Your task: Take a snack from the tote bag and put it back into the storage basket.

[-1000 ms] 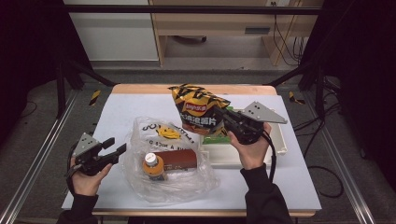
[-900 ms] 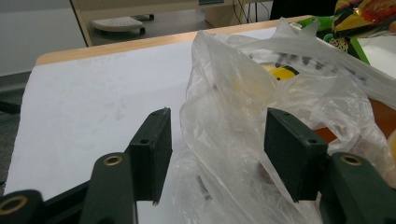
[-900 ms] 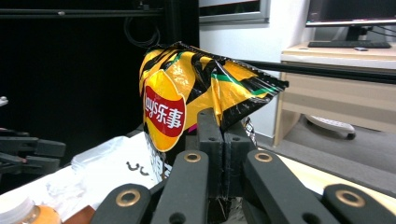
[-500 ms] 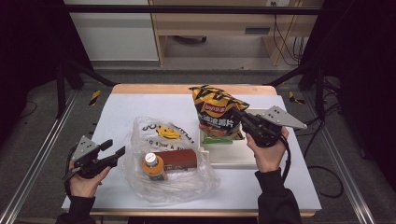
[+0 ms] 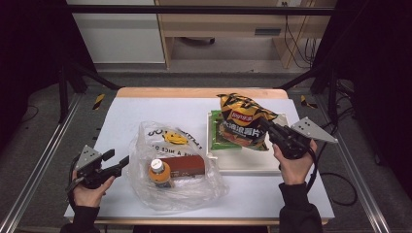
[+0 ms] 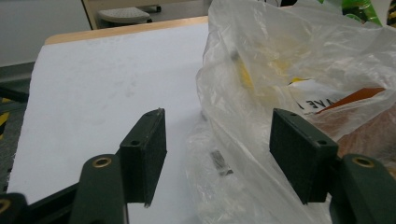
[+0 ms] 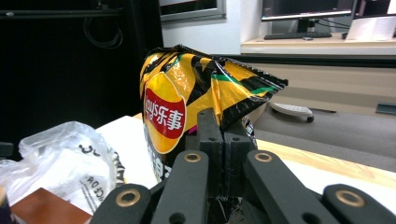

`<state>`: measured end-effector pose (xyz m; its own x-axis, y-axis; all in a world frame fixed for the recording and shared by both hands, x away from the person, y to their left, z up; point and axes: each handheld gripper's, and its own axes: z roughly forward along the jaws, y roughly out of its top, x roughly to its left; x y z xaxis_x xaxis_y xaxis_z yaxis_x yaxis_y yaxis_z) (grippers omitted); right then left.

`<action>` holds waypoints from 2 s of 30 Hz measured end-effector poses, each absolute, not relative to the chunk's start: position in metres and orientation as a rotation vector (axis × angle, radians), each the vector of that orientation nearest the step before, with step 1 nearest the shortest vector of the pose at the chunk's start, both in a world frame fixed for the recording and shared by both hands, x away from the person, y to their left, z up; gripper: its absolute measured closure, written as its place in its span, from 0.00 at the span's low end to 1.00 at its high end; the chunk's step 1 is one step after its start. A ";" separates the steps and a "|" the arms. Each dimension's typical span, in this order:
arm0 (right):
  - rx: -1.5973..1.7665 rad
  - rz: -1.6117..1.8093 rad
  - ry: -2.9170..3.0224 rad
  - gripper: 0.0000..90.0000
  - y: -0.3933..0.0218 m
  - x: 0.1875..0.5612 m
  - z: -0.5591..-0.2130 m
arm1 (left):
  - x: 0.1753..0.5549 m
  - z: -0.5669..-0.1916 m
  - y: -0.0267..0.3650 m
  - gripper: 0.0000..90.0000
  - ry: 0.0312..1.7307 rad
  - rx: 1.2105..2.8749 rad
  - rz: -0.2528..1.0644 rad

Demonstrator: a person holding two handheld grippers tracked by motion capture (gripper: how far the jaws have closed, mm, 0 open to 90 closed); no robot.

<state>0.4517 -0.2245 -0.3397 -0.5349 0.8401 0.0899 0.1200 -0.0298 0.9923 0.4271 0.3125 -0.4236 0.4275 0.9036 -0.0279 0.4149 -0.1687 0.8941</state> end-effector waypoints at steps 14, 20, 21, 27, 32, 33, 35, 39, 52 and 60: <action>1.090 1.560 1.636 0.99 -0.252 0.459 -0.347 | 0.427 -0.426 0.313 0.38 1.153 1.752 0.684; 1.126 1.528 1.626 0.99 -0.261 0.464 -0.352 | 0.427 -0.426 0.313 0.38 1.153 1.755 0.681; 1.132 1.521 1.627 0.99 -0.263 0.465 -0.354 | 0.427 -0.426 0.313 0.38 1.152 1.757 0.681; 1.155 1.492 1.630 0.99 -0.266 0.470 -0.359 | 0.428 -0.426 0.313 0.38 1.151 1.760 0.681; 1.172 1.479 1.642 0.99 -0.266 0.476 -0.365 | 0.429 -0.428 0.312 0.38 1.151 1.766 0.676; 1.178 1.474 1.649 0.99 -0.266 0.477 -0.366 | 0.429 -0.428 0.312 0.37 1.151 1.767 0.676; 1.186 1.470 1.656 0.99 -0.266 0.480 -0.368 | 0.429 -0.428 0.311 0.37 1.152 1.766 0.673; 1.202 1.460 1.669 0.99 -0.266 0.485 -0.373 | 0.429 -0.428 0.311 0.37 1.152 1.767 0.671; 1.260 1.408 1.645 0.95 -0.273 0.504 -0.384 | 0.431 -0.431 0.311 0.37 1.154 1.775 0.661; 1.262 1.310 1.615 0.86 -0.272 0.518 -0.390 | 0.431 -0.432 0.310 0.37 1.155 1.780 0.660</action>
